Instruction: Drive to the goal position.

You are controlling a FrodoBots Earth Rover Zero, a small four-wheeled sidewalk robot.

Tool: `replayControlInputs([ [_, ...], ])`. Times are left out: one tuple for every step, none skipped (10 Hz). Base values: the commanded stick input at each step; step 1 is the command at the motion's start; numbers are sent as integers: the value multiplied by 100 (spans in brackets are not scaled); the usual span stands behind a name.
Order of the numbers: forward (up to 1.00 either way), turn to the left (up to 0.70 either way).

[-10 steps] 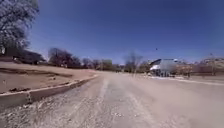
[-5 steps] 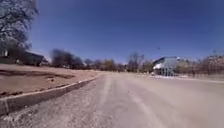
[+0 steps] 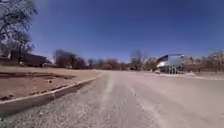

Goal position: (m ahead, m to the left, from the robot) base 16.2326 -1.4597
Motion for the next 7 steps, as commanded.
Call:
replayControlInputs([
  [100, 0],
  [100, 0],
  [100, 0],
  [100, 0],
  [100, 0],
  [100, 0],
  [100, -10],
])
